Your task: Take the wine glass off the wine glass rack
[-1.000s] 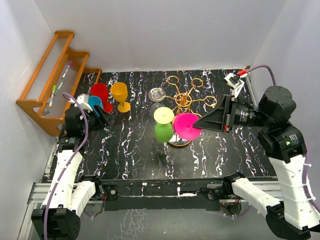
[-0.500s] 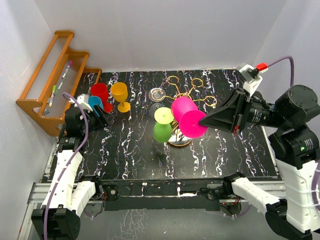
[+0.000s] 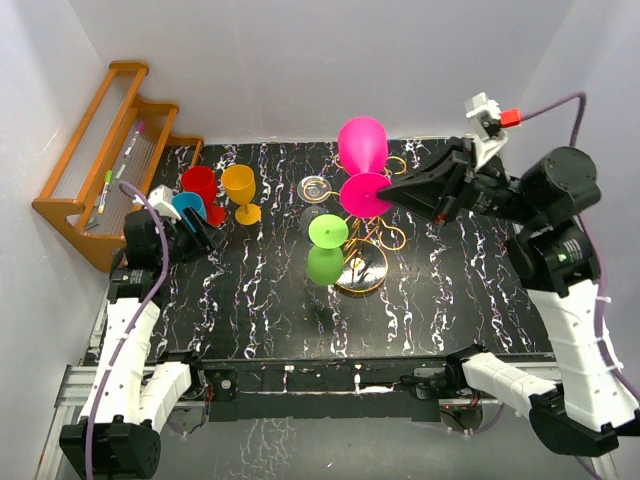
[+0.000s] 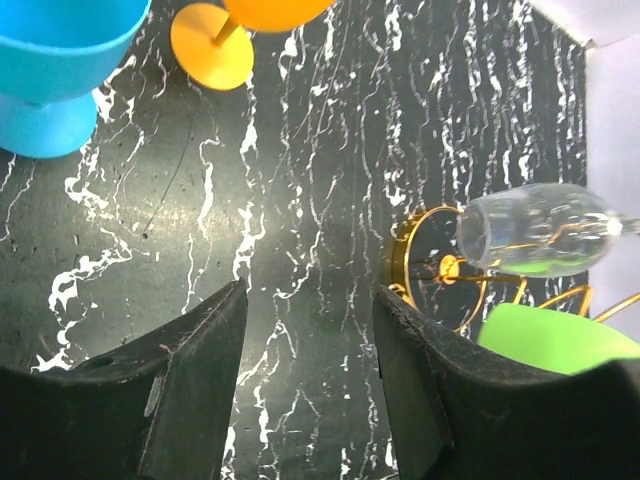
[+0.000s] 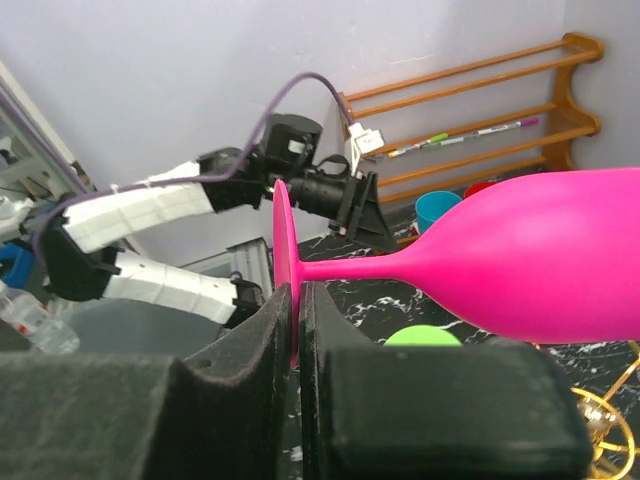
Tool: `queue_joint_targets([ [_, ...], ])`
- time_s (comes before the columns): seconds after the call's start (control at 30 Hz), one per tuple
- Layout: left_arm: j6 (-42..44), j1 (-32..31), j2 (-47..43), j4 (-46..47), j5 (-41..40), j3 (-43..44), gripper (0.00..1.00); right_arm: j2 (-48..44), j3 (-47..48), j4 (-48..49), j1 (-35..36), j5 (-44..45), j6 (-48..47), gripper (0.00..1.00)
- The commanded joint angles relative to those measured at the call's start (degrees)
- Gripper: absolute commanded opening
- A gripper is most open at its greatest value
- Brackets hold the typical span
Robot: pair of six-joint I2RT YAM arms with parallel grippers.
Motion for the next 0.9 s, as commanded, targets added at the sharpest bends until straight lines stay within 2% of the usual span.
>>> queue_joint_targets([
  [0.0,-1.2,0.4,0.6,-9.8,-0.5,10.4,0.52,1.7,0.5,5.7,4.8,3.9,-9.5,0.08],
  [0.17,-1.9,0.4,1.4,-17.9,-1.3,19.3,0.52,5.4,3.3,1.6,14.3,10.3,-20.3,0.08],
  [0.27,-1.9,0.4,1.6,-22.4,-3.3,23.5,0.53,8.6,5.2,-2.6,21.8,17.6,-26.7,0.08],
  [0.4,-1.2,0.3,3.0,-29.7,-7.6,29.9,0.53,9.6,3.2,-2.8,30.7,26.6,-33.5,0.08],
  [0.5,-3.1,-0.7,4.2,-32.5,-9.0,33.5,0.54,10.5,0.4,-4.5,41.3,37.3,-40.3,0.08],
  [0.57,-4.9,-0.8,3.8,-32.2,-7.9,34.2,0.54,12.1,-2.7,-6.2,49.7,46.5,-44.8,0.08],
  [0.67,-7.1,-0.7,3.3,-31.9,-6.4,35.0,0.54,12.1,-11.1,-3.7,60.4,57.7,-50.7,0.08],
  [0.87,-8.4,-0.8,2.2,-34.1,-3.9,35.0,0.54,8.7,-27.8,4.6,73.1,71.5,-58.9,0.08],
])
